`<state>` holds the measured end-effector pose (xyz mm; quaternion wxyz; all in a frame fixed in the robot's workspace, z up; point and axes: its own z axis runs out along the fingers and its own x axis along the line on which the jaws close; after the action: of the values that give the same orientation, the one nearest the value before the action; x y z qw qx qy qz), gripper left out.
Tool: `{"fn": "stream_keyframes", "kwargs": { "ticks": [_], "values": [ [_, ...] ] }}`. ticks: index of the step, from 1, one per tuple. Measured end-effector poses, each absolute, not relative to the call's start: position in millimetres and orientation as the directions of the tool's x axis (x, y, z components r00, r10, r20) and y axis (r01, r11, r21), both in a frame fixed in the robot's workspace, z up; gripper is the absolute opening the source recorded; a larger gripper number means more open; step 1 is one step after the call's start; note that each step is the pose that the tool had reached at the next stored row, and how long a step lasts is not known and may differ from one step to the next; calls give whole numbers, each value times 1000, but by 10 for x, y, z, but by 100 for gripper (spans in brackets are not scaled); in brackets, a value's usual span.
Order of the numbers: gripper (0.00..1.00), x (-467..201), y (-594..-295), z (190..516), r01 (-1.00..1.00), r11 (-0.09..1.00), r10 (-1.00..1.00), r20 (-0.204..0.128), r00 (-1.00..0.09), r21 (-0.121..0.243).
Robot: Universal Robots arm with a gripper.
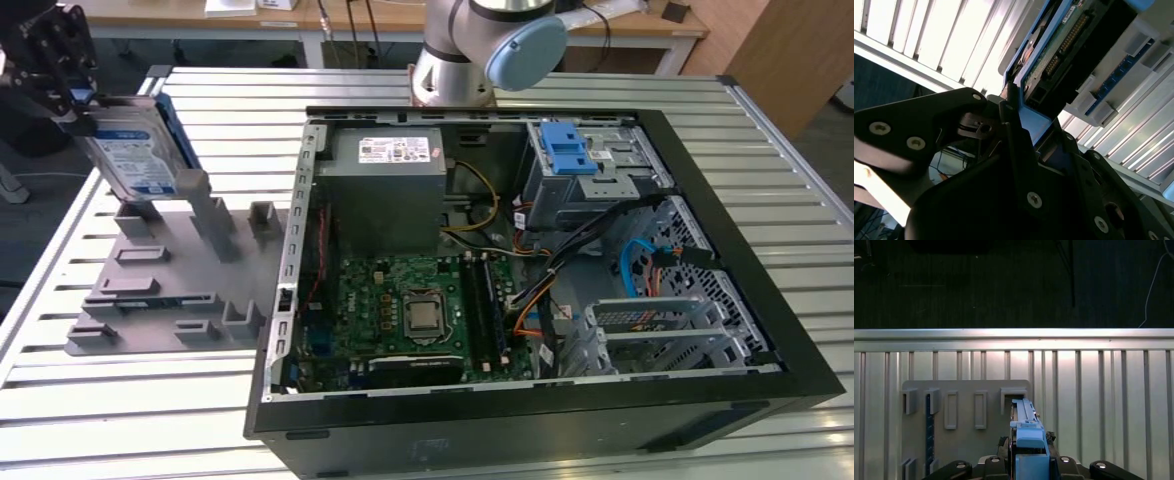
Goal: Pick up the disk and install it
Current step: 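Pick up the disk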
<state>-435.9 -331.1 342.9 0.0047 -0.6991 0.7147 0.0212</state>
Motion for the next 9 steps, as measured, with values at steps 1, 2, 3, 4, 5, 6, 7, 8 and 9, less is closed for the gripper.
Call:
{"fn": "stream_keyframes", "kwargs": {
  "ticks": [1,2,3,4,5,6,7,8,9],
  "values": [
    [36,-4359,-3311,3435,-999,22,-999,-37,-22,24],
    [36,-4359,-3311,3439,-999,22,-999,-38,-22,24],
    [36,-4359,-3311,3445,-999,21,-999,-39,-22,24],
    [36,-4359,-3311,3450,-999,21,-999,-40,-22,24],
    [36,-4359,-3311,3455,-999,21,-999,-41,-22,24],
    [36,-4359,-3311,3458,-999,21,-999,-42,-22,24],
    [36,-4359,-3311,3463,-999,21,-999,-43,-22,24],
    [36,-4359,-3311,3467,-999,21,-999,-44,-22,24],
    [36,-4359,-3311,3472,-999,21,-999,-45,-22,24]
  ]
}}
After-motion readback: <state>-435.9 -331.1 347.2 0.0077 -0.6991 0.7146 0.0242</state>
